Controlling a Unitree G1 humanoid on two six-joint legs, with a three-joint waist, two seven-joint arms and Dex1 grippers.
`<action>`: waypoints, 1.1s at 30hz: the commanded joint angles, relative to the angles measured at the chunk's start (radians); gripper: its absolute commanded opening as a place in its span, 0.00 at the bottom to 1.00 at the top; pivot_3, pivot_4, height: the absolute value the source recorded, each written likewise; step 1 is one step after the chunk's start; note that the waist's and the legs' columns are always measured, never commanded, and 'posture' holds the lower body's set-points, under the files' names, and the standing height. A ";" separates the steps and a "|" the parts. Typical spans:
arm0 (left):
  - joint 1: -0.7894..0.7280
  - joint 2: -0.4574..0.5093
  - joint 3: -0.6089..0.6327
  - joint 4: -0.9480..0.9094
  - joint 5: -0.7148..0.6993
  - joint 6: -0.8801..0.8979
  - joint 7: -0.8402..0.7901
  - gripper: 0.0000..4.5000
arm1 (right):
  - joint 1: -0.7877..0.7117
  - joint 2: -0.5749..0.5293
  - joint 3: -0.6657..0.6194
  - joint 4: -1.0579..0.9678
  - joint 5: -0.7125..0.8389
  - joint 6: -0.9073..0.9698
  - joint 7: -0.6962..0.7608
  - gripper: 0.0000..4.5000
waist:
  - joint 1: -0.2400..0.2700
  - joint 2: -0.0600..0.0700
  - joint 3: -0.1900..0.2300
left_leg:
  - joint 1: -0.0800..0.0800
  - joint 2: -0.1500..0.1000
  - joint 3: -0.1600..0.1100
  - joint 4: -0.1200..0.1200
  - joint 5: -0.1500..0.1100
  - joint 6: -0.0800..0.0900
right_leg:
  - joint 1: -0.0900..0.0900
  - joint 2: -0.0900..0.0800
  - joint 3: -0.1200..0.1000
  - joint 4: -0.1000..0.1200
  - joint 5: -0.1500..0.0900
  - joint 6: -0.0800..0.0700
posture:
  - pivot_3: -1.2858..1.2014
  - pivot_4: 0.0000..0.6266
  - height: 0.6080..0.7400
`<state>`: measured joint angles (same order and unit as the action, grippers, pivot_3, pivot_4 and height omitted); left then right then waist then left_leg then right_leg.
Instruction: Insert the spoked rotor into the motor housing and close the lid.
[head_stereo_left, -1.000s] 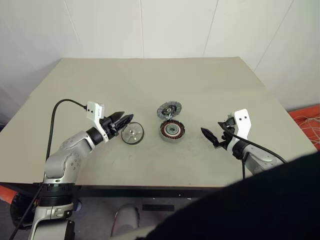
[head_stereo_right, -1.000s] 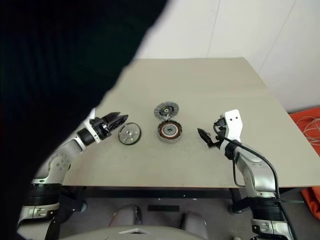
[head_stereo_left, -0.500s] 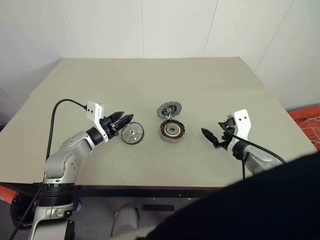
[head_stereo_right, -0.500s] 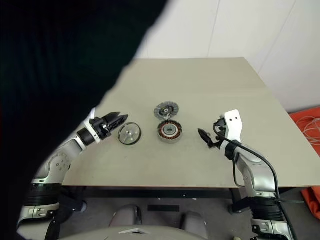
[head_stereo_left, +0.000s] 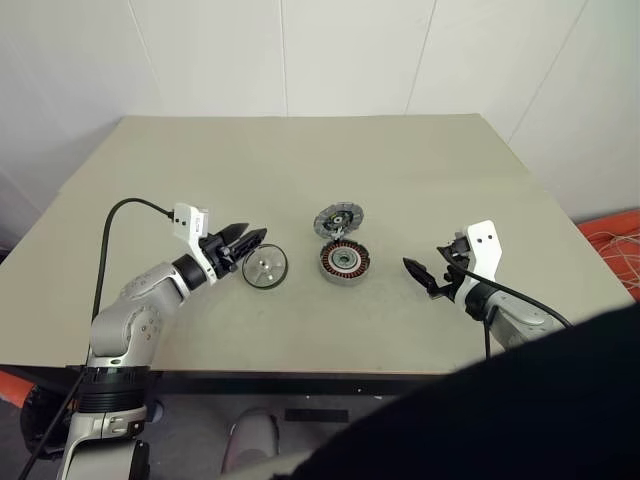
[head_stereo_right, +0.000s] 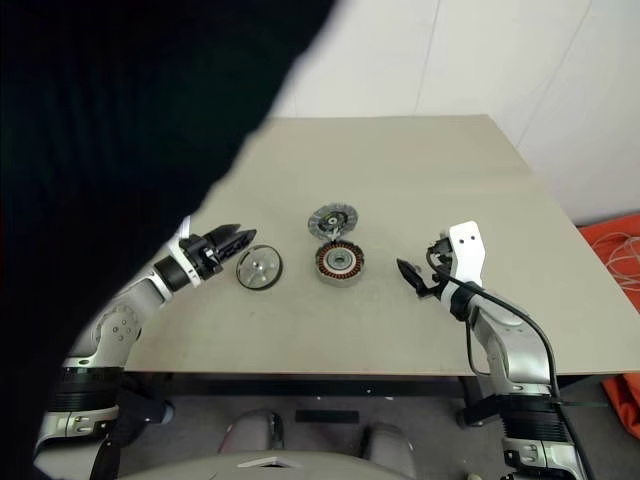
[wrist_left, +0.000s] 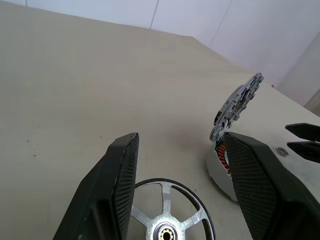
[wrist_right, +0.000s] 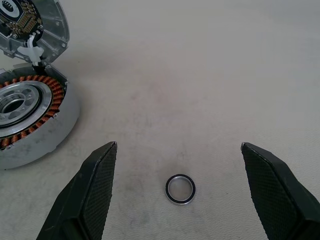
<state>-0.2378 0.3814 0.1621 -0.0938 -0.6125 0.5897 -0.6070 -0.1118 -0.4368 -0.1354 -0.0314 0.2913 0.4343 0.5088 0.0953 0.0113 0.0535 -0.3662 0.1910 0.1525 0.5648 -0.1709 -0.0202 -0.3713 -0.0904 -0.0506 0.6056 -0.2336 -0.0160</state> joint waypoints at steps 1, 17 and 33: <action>-0.012 0.003 0.007 -0.039 -0.006 -0.015 -0.006 0.64 | -0.009 -0.003 -0.003 -0.015 -0.001 -0.021 0.006 0.99 | 0.000 0.000 0.000 | 0.000 0.000 0.000 0.000 0.000 0.000 | 0.000 0.000 0.000 0.000 0.000 0.000 | 0.52 0.00 1.00; -0.020 0.001 0.005 -0.027 -0.003 -0.019 -0.008 0.64 | -0.014 0.001 0.018 0.000 -0.025 0.003 -0.014 0.99 | 0.000 0.000 0.000 | 0.000 0.000 0.000 0.000 0.000 0.000 | 0.000 0.000 0.000 0.000 0.000 0.000 | 0.52 0.00 1.00; -0.016 0.000 0.004 -0.032 -0.001 -0.021 -0.007 0.64 | 0.003 0.013 0.016 0.055 -0.047 -0.002 -0.041 0.99 | 0.000 0.000 0.000 | 0.000 0.000 0.000 0.000 0.000 0.000 | 0.000 0.000 0.000 0.000 0.000 0.000 | 0.52 0.00 1.00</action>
<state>-0.2373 0.3794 0.1611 -0.0939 -0.6120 0.5889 -0.6068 -0.1088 -0.4228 -0.1049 0.0238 0.2469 0.4464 0.4731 0.0950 0.0113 0.0535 -0.3661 0.1910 0.1525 0.5648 -0.1709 -0.0202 -0.3711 -0.0904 -0.0506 0.6056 -0.2336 -0.0160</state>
